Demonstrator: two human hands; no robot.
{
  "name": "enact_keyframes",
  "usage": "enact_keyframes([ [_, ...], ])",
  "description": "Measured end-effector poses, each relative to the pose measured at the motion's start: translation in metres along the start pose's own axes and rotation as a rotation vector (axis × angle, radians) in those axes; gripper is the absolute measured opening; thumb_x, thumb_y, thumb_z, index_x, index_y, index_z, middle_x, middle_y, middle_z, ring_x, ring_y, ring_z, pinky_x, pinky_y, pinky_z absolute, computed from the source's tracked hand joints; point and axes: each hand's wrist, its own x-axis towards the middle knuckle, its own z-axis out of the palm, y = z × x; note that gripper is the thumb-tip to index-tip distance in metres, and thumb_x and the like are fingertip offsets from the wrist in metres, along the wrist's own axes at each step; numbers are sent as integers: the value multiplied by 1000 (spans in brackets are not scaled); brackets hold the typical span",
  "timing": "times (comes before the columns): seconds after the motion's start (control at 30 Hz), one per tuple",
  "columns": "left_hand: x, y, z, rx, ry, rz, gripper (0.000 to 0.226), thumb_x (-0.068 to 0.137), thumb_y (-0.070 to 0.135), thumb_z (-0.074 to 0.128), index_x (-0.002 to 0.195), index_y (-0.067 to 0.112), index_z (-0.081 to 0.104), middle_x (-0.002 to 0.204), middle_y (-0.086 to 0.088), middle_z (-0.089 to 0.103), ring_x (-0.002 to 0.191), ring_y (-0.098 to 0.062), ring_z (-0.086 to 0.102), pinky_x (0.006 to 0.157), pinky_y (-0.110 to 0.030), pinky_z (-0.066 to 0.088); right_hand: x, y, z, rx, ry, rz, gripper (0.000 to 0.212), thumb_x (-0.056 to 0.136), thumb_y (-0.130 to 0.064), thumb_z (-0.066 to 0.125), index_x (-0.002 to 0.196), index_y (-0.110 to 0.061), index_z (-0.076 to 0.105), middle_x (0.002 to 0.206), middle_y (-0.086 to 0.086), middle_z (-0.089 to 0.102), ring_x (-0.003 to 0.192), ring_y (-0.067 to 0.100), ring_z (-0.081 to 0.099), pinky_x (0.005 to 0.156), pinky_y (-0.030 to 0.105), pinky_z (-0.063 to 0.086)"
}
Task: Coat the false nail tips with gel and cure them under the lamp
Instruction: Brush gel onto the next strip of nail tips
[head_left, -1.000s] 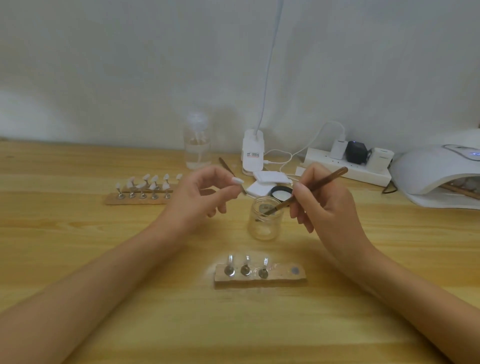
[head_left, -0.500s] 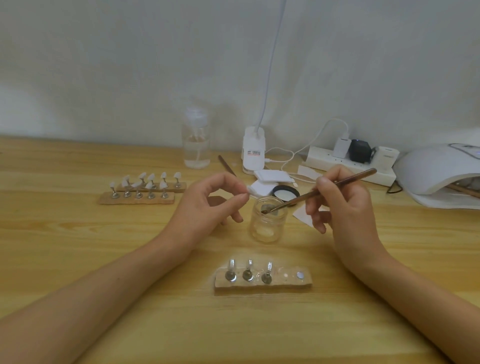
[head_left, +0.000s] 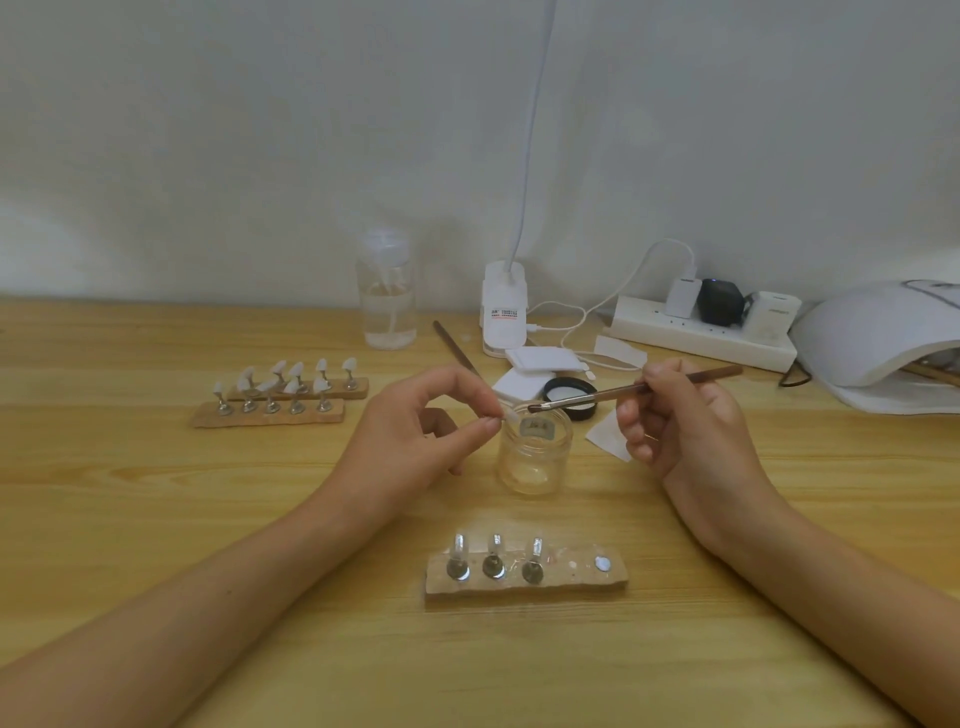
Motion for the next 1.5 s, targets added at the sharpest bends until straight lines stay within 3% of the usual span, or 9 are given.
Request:
enact_keyframes([
  [0.37, -1, 2, 0, -7, 3, -32, 12, 83, 12, 76, 79, 22, 69, 88, 12, 71, 54, -10, 51, 55, -16, 46, 0, 2, 2, -71, -89, -42, 18, 86, -29, 60, 80, -14, 52, 64, 6, 64, 53, 13, 59, 46, 20, 46],
  [0.47, -2, 3, 1, 4, 11, -37, 11, 83, 12, 76, 79, 20, 69, 75, 15, 69, 50, -6, 46, 50, -13, 40, 0, 3, 0, -68, -42, -59, 18, 95, -20, 56, 79, -14, 52, 61, 5, 63, 52, 12, 57, 44, 20, 45],
  [0.57, -3, 2, 0, 16, 15, -40, 9, 83, 13, 76, 80, 17, 69, 61, 21, 62, 46, -2, 41, 47, -10, 35, -1, 1, 1, -41, -87, -77, 17, 91, -25, 57, 79, -14, 52, 63, 5, 64, 54, 13, 59, 46, 21, 46],
  [0.77, -3, 3, -1, 26, 21, -26, 11, 81, 17, 78, 77, 23, 70, 66, 3, 63, 49, -5, 40, 49, -13, 36, 0, 3, -1, -62, -56, -70, 20, 98, -18, 52, 79, -14, 52, 62, 5, 64, 54, 13, 59, 46, 20, 46],
  [0.9, -3, 3, -1, 14, 17, 2, 10, 81, 13, 77, 78, 20, 71, 75, 14, 67, 49, -4, 39, 50, -11, 35, -1, 1, 2, -69, -113, -75, 19, 88, -30, 59, 80, -14, 52, 65, 6, 66, 55, 14, 61, 45, 20, 46],
  [1.03, -3, 2, -1, 25, 26, 22, 13, 80, 14, 79, 76, 23, 71, 84, 9, 70, 51, -6, 39, 53, -11, 37, 1, 4, -1, -80, -44, -64, 20, 97, -21, 55, 79, -14, 53, 63, 6, 65, 54, 13, 60, 44, 20, 45],
  [1.13, -2, 1, -1, 36, 30, 37, 12, 80, 15, 79, 76, 24, 71, 85, 9, 71, 50, -4, 39, 53, -10, 37, 1, 3, 0, -38, -106, -75, 19, 93, -28, 57, 77, -18, 56, 66, 6, 66, 55, 14, 60, 45, 20, 45],
  [1.3, -3, 1, -1, 52, 31, 58, 11, 81, 14, 78, 78, 21, 71, 69, 19, 63, 46, -4, 36, 51, -9, 34, 0, 4, 0, -81, -86, -69, 17, 94, -26, 56, 81, -16, 54, 66, 5, 66, 55, 13, 61, 45, 19, 45],
  [1.5, -3, 2, -1, 50, 35, 66, 10, 80, 12, 78, 78, 19, 71, 70, 16, 64, 46, -4, 35, 51, -9, 32, -1, 2, 2, -64, -147, -93, 18, 86, -33, 60, 77, -19, 53, 67, 6, 66, 56, 15, 61, 45, 20, 46],
])
